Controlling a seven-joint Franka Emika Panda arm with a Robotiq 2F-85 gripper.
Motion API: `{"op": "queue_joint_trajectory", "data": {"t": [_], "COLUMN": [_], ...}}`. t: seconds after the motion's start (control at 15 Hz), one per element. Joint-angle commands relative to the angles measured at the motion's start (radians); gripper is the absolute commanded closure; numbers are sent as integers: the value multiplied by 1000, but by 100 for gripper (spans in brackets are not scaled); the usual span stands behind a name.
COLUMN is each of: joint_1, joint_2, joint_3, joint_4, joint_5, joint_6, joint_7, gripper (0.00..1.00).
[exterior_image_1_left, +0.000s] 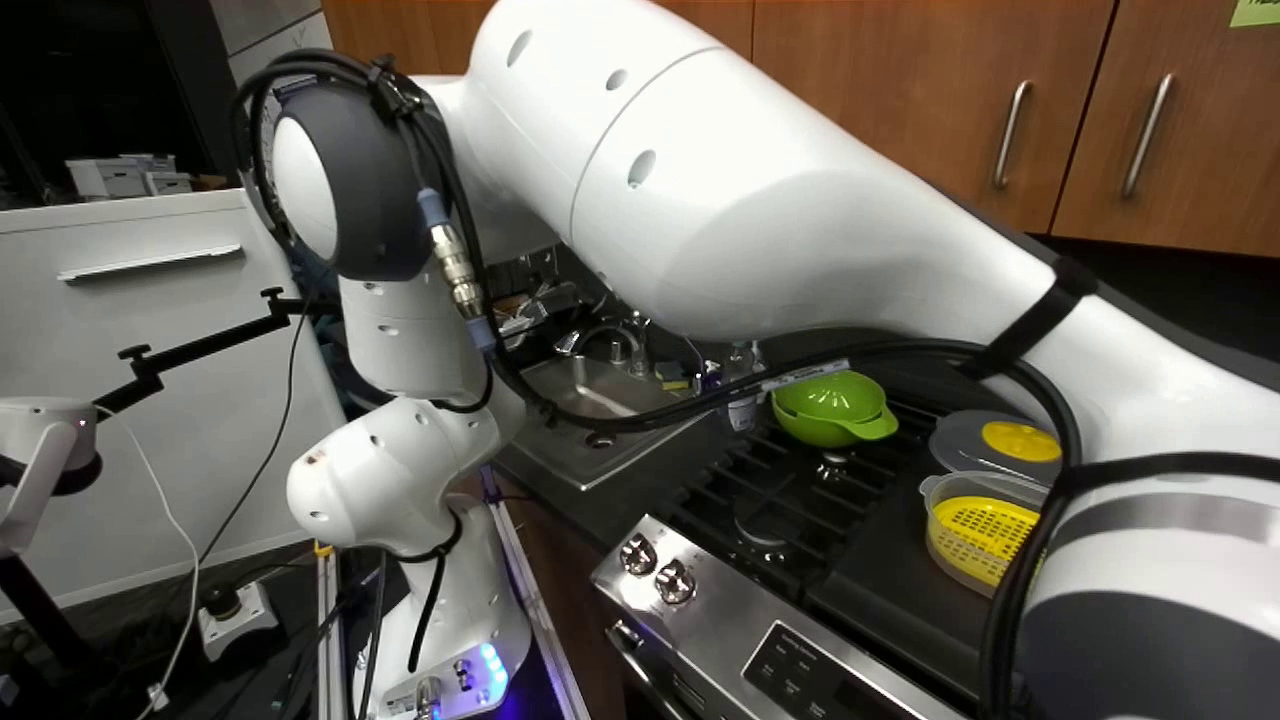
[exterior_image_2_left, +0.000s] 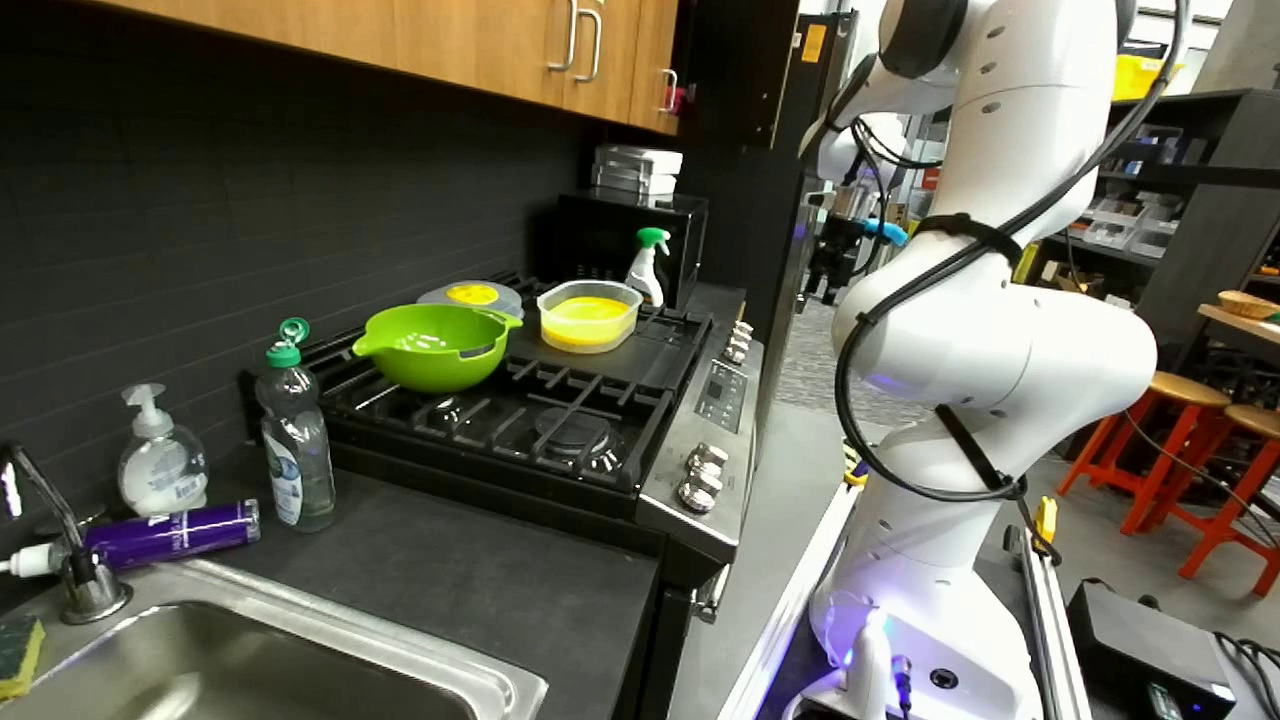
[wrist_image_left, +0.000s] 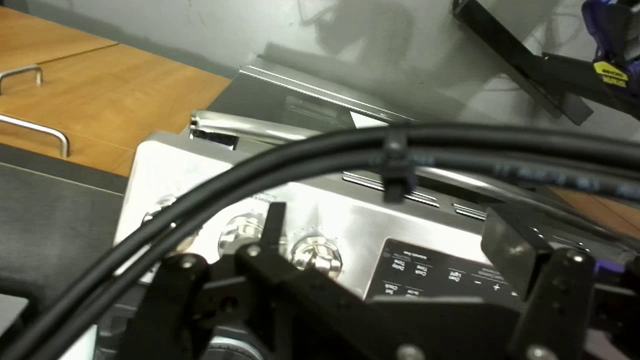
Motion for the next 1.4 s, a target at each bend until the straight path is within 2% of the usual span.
{"op": "queue_joint_trajectory", "data": {"t": [0.0, 0.4, 0.67, 0.87, 1.07, 1.33], "joint_1": [57, 158, 178, 176, 193, 222], "joint_2": [-103, -147, -116, -96, -97, -88], "joint_3": [-12, -30, -76, -114, -135, -124], "joint_4": [-136, -273, -273, -242, -268, -304], "joint_5": [43, 169, 258, 348, 349, 353], "joint_6": [-15, -26, 3, 43, 93, 110], "joint_7": [-89, -213, -264, -186, -141, -87], "gripper": [0, 0, 0, 0, 0, 0]}}
